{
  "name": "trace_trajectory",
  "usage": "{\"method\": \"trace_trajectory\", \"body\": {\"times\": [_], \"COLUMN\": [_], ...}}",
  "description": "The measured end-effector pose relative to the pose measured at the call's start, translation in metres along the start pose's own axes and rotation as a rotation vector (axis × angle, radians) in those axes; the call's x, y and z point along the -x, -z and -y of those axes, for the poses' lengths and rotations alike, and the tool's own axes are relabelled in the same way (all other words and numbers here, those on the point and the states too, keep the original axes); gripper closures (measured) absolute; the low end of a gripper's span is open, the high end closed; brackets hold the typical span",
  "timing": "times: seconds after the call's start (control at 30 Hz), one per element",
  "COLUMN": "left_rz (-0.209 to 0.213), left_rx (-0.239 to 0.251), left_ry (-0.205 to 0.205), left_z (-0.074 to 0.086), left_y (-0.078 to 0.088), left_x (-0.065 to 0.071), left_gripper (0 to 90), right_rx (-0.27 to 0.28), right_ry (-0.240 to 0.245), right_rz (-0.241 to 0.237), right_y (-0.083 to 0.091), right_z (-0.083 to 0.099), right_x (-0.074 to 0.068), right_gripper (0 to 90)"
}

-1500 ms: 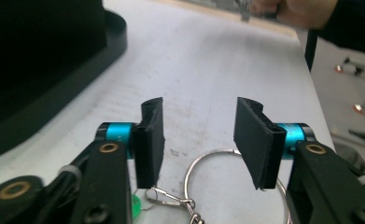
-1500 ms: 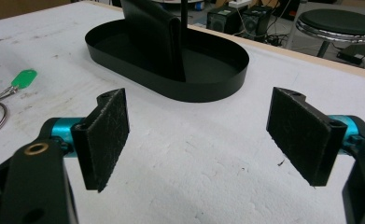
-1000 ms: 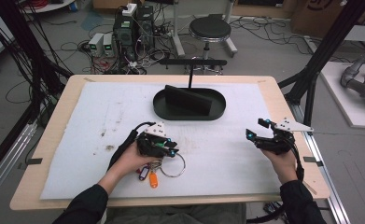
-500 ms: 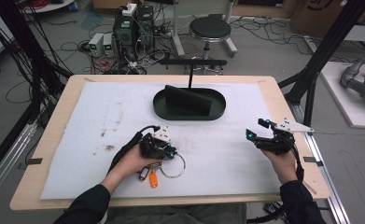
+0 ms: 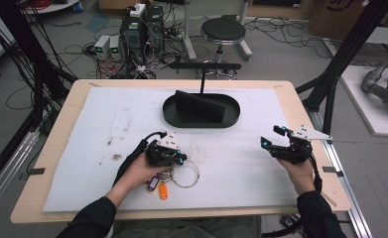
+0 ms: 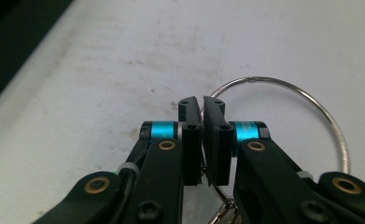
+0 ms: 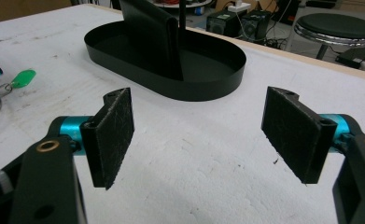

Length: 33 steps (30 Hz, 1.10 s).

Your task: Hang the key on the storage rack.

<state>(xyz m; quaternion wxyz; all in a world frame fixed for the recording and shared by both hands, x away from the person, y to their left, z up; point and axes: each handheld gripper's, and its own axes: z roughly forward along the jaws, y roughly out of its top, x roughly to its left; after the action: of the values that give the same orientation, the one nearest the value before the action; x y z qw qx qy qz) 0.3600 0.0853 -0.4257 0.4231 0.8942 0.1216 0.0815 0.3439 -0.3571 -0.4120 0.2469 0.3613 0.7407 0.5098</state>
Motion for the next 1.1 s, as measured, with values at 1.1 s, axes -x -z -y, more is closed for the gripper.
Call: {"method": "trace_trajectory", "body": {"times": [1.1], "left_rz": [0.051], "left_rx": [0.129], "left_ry": [-0.109], "left_z": [-0.005], "left_y": [0.034], "left_x": [0.029], "left_gripper": [81.5], "right_rx": [0.013], "right_ry": [0.007], "right_rz": [-0.008], "right_y": [-0.005], "right_z": [-0.003], "right_x": [-0.002], "right_gripper": [25.6]}}
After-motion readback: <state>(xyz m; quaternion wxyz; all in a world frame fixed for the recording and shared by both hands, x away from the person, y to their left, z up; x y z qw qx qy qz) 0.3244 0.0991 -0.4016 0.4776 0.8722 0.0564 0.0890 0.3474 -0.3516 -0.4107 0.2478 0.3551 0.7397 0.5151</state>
